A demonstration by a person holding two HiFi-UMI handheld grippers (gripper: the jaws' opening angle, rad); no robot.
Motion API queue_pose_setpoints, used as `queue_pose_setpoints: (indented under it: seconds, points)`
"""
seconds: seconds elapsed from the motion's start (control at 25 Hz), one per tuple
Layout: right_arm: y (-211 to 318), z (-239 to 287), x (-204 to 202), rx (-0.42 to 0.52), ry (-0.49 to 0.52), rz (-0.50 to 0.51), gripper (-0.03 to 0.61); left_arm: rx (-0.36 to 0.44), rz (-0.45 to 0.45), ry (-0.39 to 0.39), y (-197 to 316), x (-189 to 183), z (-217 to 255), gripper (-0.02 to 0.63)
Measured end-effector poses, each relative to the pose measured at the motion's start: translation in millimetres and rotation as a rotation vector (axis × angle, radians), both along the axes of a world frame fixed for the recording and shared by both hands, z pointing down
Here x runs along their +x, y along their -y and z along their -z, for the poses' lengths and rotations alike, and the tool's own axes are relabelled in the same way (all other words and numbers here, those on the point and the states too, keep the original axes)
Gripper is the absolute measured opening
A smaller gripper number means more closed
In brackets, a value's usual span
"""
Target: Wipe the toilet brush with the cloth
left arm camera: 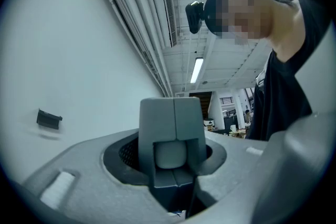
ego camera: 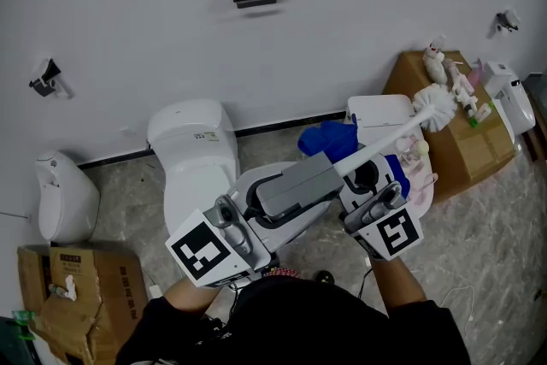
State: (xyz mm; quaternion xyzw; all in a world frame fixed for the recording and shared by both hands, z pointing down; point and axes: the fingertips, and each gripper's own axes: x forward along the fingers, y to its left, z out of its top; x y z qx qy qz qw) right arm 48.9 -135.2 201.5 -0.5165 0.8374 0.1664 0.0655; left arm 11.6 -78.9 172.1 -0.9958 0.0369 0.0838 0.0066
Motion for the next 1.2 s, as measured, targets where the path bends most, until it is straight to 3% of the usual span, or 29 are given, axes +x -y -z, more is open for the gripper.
queue_pose_setpoints:
  seconds: [0.72, 1.2]
  points:
    - [0, -5, 5, -0.01, 0.016, 0.008, 0.077, 0.003, -0.016, 0.046, 3, 5, -14, 0.183]
    - [6, -9, 21, -0.031, 0.112, 0.0, 0.077, 0.021, -0.026, 0.069, 8, 2, -15, 0.183]
